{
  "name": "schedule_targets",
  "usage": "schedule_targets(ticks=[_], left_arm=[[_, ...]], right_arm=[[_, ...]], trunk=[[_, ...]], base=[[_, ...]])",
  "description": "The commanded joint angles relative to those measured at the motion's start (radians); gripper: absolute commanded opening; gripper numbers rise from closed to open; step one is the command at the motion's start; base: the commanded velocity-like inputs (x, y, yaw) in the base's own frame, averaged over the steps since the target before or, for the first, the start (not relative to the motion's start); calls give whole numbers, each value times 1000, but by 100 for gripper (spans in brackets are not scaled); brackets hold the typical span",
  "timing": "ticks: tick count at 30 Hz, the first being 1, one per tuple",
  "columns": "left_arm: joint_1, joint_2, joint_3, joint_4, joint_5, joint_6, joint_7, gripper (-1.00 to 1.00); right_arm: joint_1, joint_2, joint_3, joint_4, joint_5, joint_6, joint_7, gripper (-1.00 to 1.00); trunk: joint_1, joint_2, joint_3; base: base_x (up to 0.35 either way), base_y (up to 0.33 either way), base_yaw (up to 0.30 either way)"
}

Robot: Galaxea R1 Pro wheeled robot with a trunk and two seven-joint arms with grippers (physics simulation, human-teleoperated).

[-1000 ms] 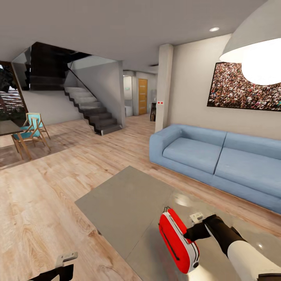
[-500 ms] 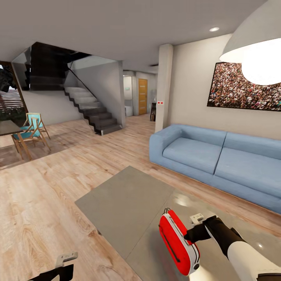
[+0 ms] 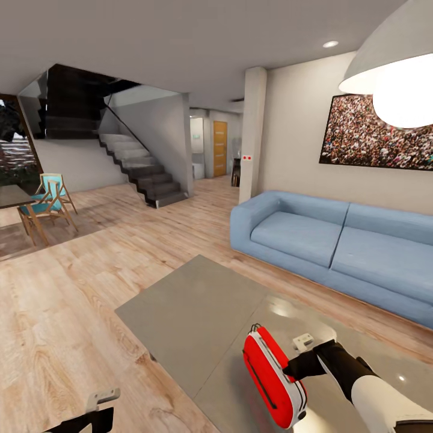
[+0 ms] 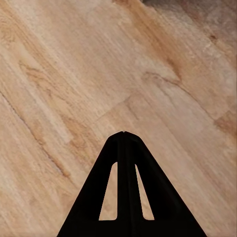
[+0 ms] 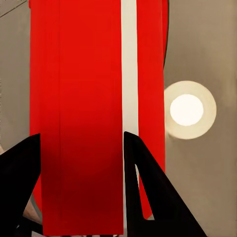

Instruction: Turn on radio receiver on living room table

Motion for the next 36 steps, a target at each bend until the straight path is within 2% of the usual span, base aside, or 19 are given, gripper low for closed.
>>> schedule_targets(ticks=[1,16,24,28,36], left_arm=[[0,0,0,0,0,0,0,-100],[0,-1,0,0,0,0,0,-100],[0,-3,0,0,0,0,0,-100],[0,-3,0,0,-1,0,0,-100],[0,-4,0,0,-1,0,0,-100]], right_arm=[[0,0,-2,0,-5,0,0,-100],[0,0,-2,0,-5,1,-2,-100],[0,3,-2,0,-5,-1,-36,-100],[0,8,-2,1,-5,2,-37,-100],[0,10,-1,14,-4,3,-37,-100]], trunk=[[0,0,0],[0,0,0],[0,0,0],[15,-28,-12],[15,-28,-12]], base=[[0,0,0],[0,0,0],[0,0,0],[0,0,0],[0,0,0]])
